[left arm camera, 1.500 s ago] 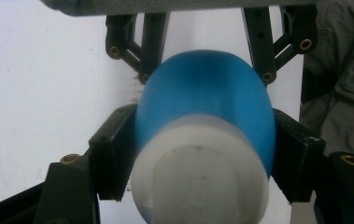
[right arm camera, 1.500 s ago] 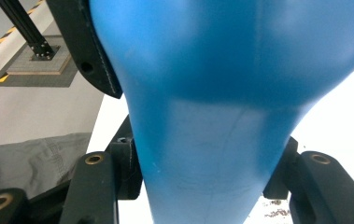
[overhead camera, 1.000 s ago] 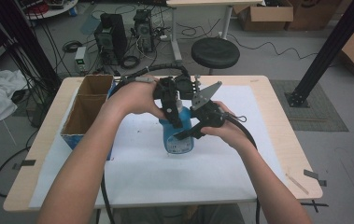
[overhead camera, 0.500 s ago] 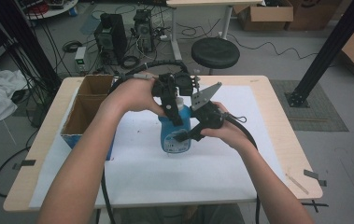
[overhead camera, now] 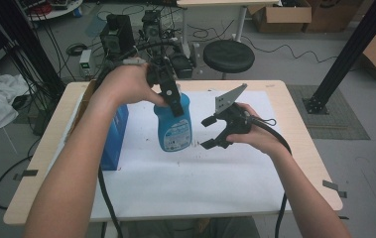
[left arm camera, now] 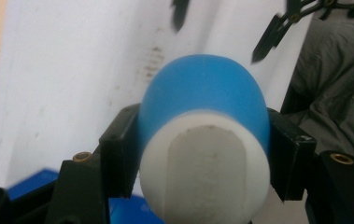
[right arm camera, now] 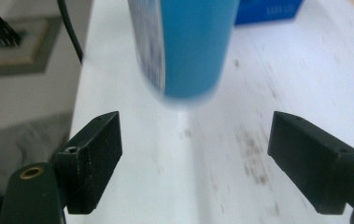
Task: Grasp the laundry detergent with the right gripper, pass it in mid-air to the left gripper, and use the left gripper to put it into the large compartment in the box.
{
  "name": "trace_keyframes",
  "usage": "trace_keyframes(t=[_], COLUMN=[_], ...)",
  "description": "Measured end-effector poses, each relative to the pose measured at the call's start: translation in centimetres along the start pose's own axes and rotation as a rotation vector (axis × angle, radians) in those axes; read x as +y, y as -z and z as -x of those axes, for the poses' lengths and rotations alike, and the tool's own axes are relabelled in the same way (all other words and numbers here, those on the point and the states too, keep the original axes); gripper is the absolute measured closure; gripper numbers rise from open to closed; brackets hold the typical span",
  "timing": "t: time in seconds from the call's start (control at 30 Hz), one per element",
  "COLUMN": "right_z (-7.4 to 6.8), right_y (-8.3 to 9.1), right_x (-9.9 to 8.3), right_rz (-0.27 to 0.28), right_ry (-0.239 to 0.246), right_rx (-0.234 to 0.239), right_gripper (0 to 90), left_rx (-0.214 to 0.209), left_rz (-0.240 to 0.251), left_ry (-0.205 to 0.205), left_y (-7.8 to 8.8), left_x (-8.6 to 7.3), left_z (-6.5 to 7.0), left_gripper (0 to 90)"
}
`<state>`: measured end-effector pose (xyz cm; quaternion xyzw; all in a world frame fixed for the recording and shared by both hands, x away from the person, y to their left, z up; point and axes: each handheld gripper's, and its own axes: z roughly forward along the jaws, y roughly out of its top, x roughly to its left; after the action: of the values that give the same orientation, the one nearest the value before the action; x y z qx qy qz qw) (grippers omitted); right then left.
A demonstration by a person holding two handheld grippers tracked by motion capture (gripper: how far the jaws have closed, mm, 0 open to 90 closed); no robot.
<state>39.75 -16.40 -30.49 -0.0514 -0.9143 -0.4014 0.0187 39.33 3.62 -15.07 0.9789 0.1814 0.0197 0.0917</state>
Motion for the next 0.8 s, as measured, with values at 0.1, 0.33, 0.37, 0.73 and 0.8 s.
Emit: trace_keyframes(t=[0.1, 0.33, 0.37, 0.73, 0.8], right_z=[0.1, 0.4, 0.4, 0.6, 0.6], right_y=[0.5, 1.6, 1.7, 3.4, 3.5], right_x=[-0.3, -1.7, -1.8, -3.8, -3.9], right_rz=[-0.052, -0.238, -0.253, -0.378, -0.386], right_ry=[-0.008, -0.027, -0.028, -0.057, -0.056], right_rx=[-0.015, -0.053, -0.059, -0.109, -0.115], right_gripper=[18.7, 19.7, 19.7, 20.4, 20.5], left_rx=[0.019, 0.153, 0.167, 0.273, 0.288], left_rz=[-0.013, 0.003, 0.007, -0.003, -0.012], left_ry=[0.065, 0.359, 0.397, 0.860, 0.902], left_y=[0.9, 4.5, 4.9, 8.6, 8.8], left_x=[-0.4, -3.7, -4.2, -11.1, -11.9], left_z=[-0.5, -2.9, -3.3, -6.8, -7.1], left_gripper=[38.6, 38.6, 38.6, 38.6, 38.6])
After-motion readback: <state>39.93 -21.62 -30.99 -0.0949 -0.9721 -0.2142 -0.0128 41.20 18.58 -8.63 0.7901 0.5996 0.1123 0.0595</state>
